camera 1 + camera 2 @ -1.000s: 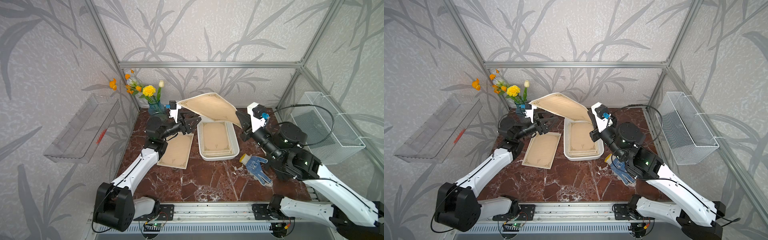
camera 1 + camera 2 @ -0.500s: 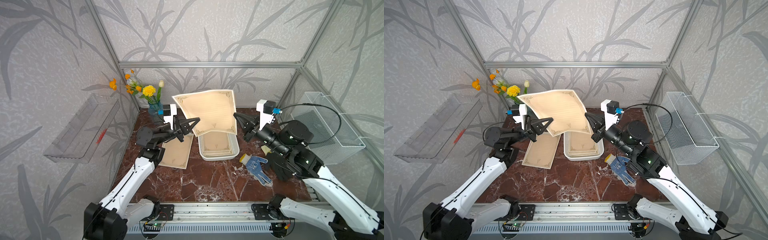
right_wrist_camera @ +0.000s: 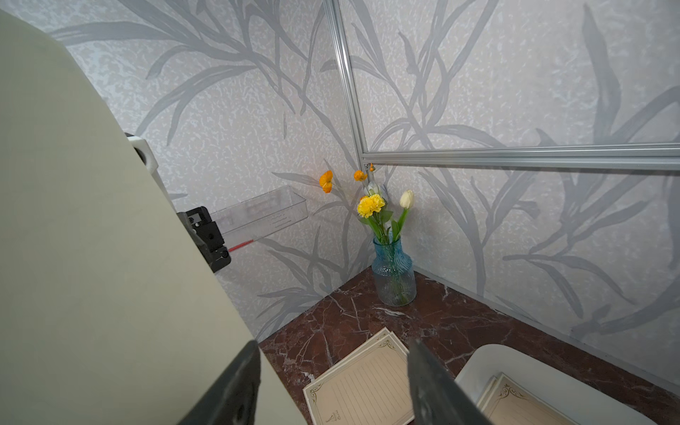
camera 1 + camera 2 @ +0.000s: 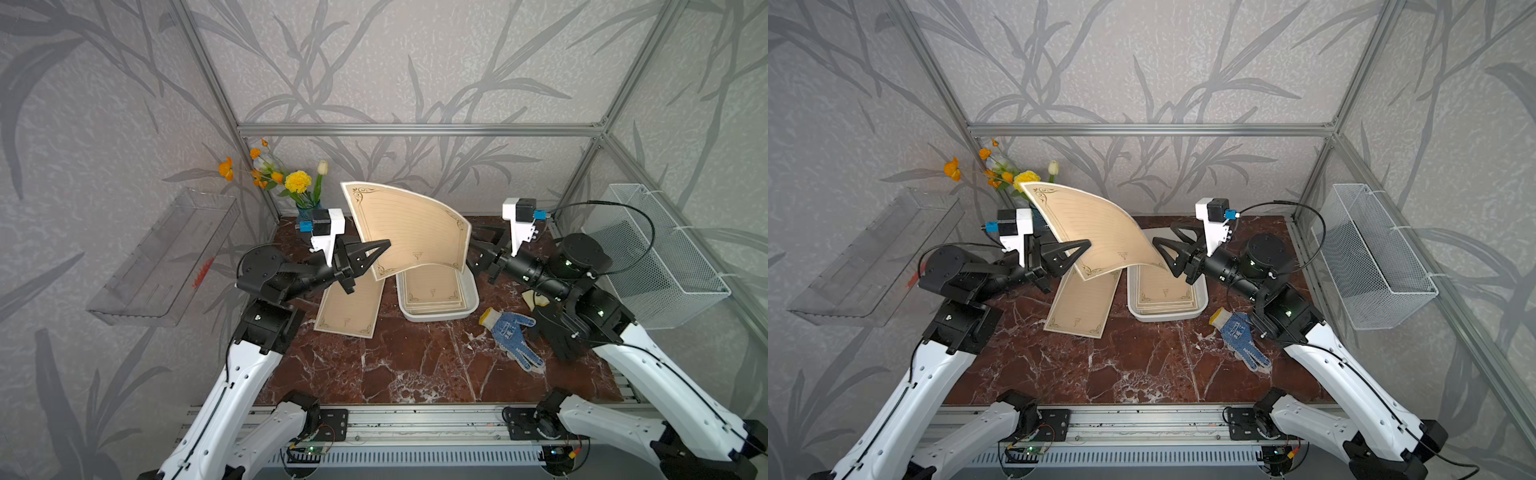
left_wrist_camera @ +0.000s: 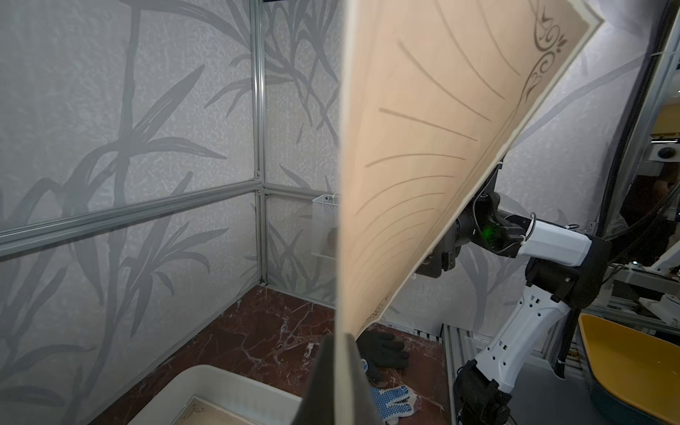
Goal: Take out the stationery paper from the storage box
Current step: Pick up the stationery paper from the storage box, then place the stationery paper at the center of the board.
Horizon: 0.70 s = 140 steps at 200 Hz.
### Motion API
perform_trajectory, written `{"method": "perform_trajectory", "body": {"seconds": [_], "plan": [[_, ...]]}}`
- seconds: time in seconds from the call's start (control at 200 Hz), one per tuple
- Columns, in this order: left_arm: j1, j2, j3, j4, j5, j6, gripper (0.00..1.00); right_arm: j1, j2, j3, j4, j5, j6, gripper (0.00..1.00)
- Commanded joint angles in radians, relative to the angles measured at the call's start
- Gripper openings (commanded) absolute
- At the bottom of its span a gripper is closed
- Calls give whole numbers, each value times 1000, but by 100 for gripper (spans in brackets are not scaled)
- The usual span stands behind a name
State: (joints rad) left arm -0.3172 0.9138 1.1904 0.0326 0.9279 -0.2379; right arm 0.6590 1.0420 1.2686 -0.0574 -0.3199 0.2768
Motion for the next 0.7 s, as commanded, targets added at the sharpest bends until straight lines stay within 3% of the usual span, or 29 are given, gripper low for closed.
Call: {"method": "perform_trajectory", "body": {"seconds": [0.0,0.13,0.305,0.515,0.695], "plan": [[23,21,87,-371,-7,157,0,-5,29,60,-46,-5,-57,64],[113,84,164,-602,2,261,0,-19,79,95,-107,115,-81,64],[305,219,186,-762,65,305,0,-30,143,149,-207,274,-121,64],[324,434,270,-1044,-68,477,0,-30,189,182,-258,297,-151,64],[359,563,294,-1130,-122,522,0,-29,199,184,-280,263,-156,64]]}}
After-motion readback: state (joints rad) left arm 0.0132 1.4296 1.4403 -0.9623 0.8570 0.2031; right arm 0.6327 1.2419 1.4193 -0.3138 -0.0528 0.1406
